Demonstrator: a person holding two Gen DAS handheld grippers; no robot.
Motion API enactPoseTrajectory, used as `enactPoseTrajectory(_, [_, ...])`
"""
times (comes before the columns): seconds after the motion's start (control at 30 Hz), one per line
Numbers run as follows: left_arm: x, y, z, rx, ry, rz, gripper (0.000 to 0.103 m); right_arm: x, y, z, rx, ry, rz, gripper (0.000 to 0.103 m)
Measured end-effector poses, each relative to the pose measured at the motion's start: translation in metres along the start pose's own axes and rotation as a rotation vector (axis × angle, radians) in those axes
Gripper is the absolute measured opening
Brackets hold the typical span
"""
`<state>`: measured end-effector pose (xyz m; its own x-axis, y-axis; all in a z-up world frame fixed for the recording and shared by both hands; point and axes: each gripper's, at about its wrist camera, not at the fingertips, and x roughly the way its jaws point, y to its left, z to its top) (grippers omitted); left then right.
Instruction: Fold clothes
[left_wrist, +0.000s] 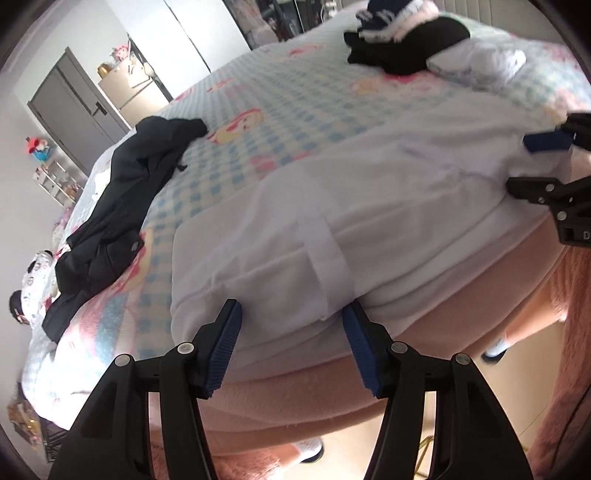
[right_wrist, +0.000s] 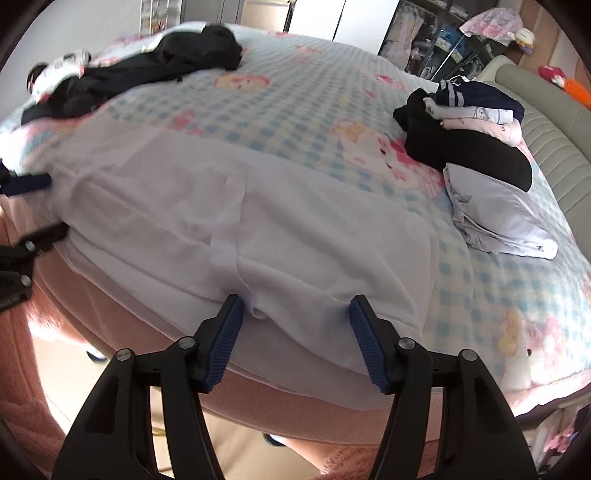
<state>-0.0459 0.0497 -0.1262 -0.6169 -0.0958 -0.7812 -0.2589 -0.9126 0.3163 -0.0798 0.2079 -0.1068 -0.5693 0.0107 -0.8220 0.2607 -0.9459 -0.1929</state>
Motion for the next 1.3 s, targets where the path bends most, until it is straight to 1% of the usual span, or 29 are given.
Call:
enactPoseTrajectory(0.03, [-0.001, 0.002, 0.002, -0.009, -0.010, -0.011, 0.046, -0.002, -0.002, 0.001, 0.017, -0.011, 0.010, 0.047])
enactPoseTrajectory(0.07, [-0.002, 0.003, 0.003, -0.019, -0.016, -0.021, 0.037, -0.005, -0.004, 0.002, 0.034, -0.021, 0.020, 0.044])
enactPoseTrajectory(0.1, [-0.003, 0.005, 0.004, -0.031, -0.023, -0.029, 0.034, -0.005, -0.006, 0.003, 0.050, -0.022, 0.033, 0.044])
enactPoseTrajectory(0.13, [-0.004, 0.007, 0.005, -0.044, -0.029, -0.037, 0.028, -0.005, -0.008, 0.003, 0.056, -0.023, 0.041, 0.043])
enactPoseTrajectory(0.17, [-0.005, 0.009, 0.005, -0.057, -0.035, -0.048, 0.022, -0.005, -0.009, 0.003, 0.062, -0.024, 0.049, 0.039])
enactPoseTrajectory(0.2, [-0.005, 0.010, 0.005, -0.068, -0.038, -0.057, 0.019, -0.005, -0.009, 0.003, 0.062, -0.024, 0.052, 0.033])
enactPoseTrajectory(0.23, [-0.005, 0.011, 0.004, -0.076, -0.040, -0.063, 0.016, -0.004, -0.009, 0.003, 0.064, -0.022, 0.059, 0.030])
enactPoseTrajectory(0.3, [-0.008, 0.012, 0.003, -0.089, -0.052, -0.069, 0.013, -0.003, -0.010, 0.002, 0.068, -0.021, 0.070, 0.018])
enactPoseTrajectory(0.33, [-0.010, 0.013, 0.003, -0.095, -0.060, -0.071, 0.010, -0.004, -0.011, 0.002, 0.072, -0.025, 0.076, 0.014])
enactPoseTrajectory(0.37, [-0.013, 0.015, 0.003, -0.105, -0.068, -0.079, 0.010, -0.005, -0.012, 0.002, 0.076, -0.030, 0.081, 0.009])
enactPoseTrajectory(0.47, [-0.021, 0.023, 0.004, -0.143, -0.091, -0.111, 0.010, -0.014, -0.017, 0.002, 0.109, -0.057, 0.104, 0.006])
enactPoseTrajectory(0.57, [-0.027, 0.030, 0.002, -0.172, -0.096, -0.121, 0.010, -0.023, -0.026, 0.000, 0.148, -0.078, 0.131, 0.006])
enactPoseTrajectory(0.63, [-0.028, 0.035, -0.003, -0.196, -0.095, -0.142, 0.010, -0.028, -0.031, -0.002, 0.175, -0.089, 0.151, 0.006])
enactPoseTrajectory(0.73, [-0.025, 0.040, -0.011, -0.229, -0.085, -0.172, 0.010, -0.030, -0.037, -0.010, 0.219, -0.082, 0.168, 0.006])
enactPoseTrajectory(0.83, [-0.022, 0.040, -0.015, -0.234, -0.074, -0.178, 0.010, -0.027, -0.041, -0.015, 0.232, -0.067, 0.168, 0.006])
enactPoseTrajectory(0.93, [-0.023, 0.039, -0.016, -0.231, -0.085, -0.179, 0.011, -0.024, -0.040, -0.018, 0.228, -0.044, 0.182, 0.007])
enactPoseTrajectory(0.97, [-0.022, 0.037, -0.014, -0.221, -0.087, -0.181, 0.011, -0.023, -0.040, -0.019, 0.227, -0.037, 0.186, 0.013])
enactPoseTrajectory(1.0, [-0.020, 0.035, -0.012, -0.204, -0.085, -0.181, 0.011, -0.022, -0.039, -0.018, 0.220, -0.029, 0.185, 0.026])
enactPoseTrajectory(1.03, [-0.017, 0.032, -0.010, -0.187, -0.081, -0.178, 0.013, -0.022, -0.038, -0.017, 0.209, -0.029, 0.183, 0.031])
enactPoseTrajectory(1.1, [-0.010, 0.024, -0.005, -0.132, -0.067, -0.165, 0.024, -0.022, -0.030, -0.014, 0.160, -0.031, 0.175, 0.038])
enactPoseTrajectory(1.13, [-0.008, 0.020, -0.004, -0.106, -0.060, -0.160, 0.034, -0.021, -0.025, -0.012, 0.128, -0.029, 0.166, 0.041])
enactPoseTrajectory(1.17, [-0.007, 0.015, -0.002, -0.082, -0.060, -0.157, 0.040, -0.020, -0.020, -0.010, 0.097, -0.028, 0.158, 0.046])
enactPoseTrajectory(1.2, [-0.007, 0.011, -0.001, -0.059, -0.065, -0.155, 0.041, -0.019, -0.015, -0.008, 0.065, -0.026, 0.149, 0.051])
enactPoseTrajectory(1.27, [-0.009, 0.004, 0.001, -0.026, -0.078, -0.157, 0.047, -0.016, -0.008, -0.006, 0.024, -0.032, 0.151, 0.055])
enactPoseTrajectory(1.3, [-0.008, 0.000, 0.003, -0.009, -0.080, -0.156, 0.048, -0.014, -0.005, -0.005, 0.008, -0.033, 0.156, 0.056])
